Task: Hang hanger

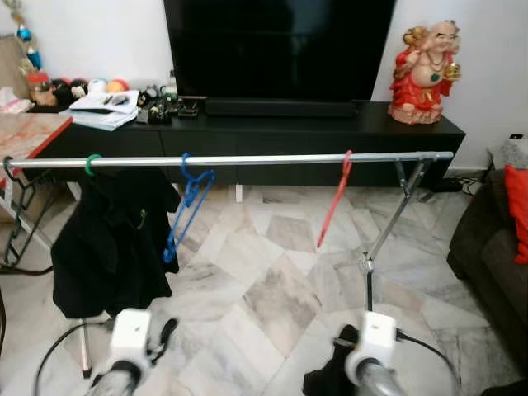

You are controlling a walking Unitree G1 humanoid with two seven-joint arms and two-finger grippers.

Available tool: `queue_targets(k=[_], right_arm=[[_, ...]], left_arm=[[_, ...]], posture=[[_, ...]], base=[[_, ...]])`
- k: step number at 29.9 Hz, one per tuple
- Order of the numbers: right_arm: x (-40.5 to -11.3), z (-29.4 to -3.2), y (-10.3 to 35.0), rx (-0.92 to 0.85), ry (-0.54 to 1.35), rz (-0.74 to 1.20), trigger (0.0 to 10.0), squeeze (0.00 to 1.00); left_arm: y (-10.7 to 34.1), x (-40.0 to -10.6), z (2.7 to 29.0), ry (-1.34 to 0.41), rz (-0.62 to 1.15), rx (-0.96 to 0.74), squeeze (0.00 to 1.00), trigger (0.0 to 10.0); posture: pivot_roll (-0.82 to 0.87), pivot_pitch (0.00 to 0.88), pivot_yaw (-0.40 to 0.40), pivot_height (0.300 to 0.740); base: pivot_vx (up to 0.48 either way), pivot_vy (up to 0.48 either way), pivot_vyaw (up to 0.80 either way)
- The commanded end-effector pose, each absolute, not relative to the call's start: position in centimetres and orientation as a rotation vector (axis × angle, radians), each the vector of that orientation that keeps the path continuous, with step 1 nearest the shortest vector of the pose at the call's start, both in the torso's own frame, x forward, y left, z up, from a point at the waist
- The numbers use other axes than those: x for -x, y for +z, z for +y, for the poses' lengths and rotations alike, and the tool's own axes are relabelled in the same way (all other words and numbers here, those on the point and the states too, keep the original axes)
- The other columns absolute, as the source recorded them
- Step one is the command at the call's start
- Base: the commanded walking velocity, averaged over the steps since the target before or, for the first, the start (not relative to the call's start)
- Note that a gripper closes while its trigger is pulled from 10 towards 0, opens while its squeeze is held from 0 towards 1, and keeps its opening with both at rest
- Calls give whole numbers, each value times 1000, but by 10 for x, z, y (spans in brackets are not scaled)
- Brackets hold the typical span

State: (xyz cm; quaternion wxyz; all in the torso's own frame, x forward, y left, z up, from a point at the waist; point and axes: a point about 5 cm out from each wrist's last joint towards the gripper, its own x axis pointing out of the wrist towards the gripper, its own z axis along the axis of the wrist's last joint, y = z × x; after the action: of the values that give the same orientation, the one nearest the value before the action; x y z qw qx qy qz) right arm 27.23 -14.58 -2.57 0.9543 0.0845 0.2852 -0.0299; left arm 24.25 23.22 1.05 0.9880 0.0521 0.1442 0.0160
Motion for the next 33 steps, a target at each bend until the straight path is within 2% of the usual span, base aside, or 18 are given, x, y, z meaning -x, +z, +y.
queue_targets(k=[1,21,26,33], right_arm=[[-272,-156,-25,-150,-84,569,10000,0],[-267,-158,-30,-130,-91,598,10000,0],[-267,-167,-29,-131,-120,595,10000,0],[-268,-169,-29,-146,-129,596,10000,0]], left_arm=[[14,-246,225,-7,281,-106,0,10000],[42,-257,207,-125,214,-60,0,10000],[46,-259,205,-119,201,-57,0,10000],[51,-261,204,-121,188,-53,0,10000]], posture=[[165,0,39,740],[175,1,22,740],[177,1,16,740],[179,0,14,740]], base=[[0,0,0],[0,0,0],[0,0,0],[269,0,-148]])
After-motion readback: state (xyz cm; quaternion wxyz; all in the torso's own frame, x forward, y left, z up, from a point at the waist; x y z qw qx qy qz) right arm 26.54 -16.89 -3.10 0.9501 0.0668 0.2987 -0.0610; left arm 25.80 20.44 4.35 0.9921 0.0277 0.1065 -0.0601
